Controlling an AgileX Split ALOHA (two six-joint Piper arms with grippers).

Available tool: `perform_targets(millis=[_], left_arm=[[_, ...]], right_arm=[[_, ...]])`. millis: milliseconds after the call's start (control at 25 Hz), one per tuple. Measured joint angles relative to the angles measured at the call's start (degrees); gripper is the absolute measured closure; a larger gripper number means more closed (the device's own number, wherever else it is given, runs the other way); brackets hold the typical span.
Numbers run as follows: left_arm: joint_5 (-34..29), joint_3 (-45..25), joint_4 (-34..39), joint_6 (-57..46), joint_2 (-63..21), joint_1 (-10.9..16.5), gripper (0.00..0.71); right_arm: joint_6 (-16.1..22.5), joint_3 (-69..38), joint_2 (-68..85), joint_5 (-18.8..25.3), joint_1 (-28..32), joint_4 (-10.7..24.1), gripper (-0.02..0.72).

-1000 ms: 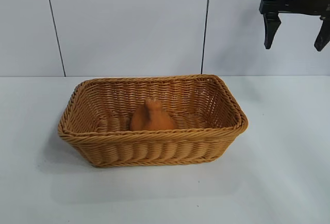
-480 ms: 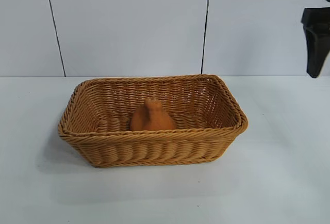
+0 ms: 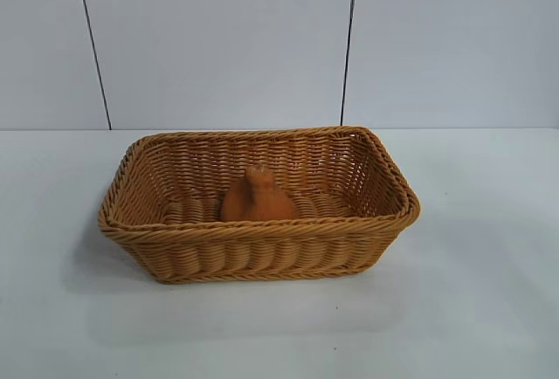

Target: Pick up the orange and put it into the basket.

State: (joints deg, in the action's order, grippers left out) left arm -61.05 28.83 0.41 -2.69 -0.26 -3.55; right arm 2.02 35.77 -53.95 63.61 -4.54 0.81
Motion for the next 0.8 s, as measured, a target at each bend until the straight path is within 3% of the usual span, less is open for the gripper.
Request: perform_targets(millis=[120, 280, 800], left_arm=[[0.00, 0.00, 0.00, 0.00, 0.00, 0.00, 0.128], [0.00, 0.00, 0.00, 0.00, 0.00, 0.00, 0.128], [0.00, 0.00, 0.00, 0.00, 0.00, 0.00, 0.128]], right_arm=[[-0.07, -5.51, 8.49, -0.90, 0.00, -0.17, 0.010], [-0.14, -6.49, 19.29, -5.64, 0.00, -0.81, 0.010], [-0.14, -7.76, 47.98, -5.16, 0.00, -0.81, 0.010]])
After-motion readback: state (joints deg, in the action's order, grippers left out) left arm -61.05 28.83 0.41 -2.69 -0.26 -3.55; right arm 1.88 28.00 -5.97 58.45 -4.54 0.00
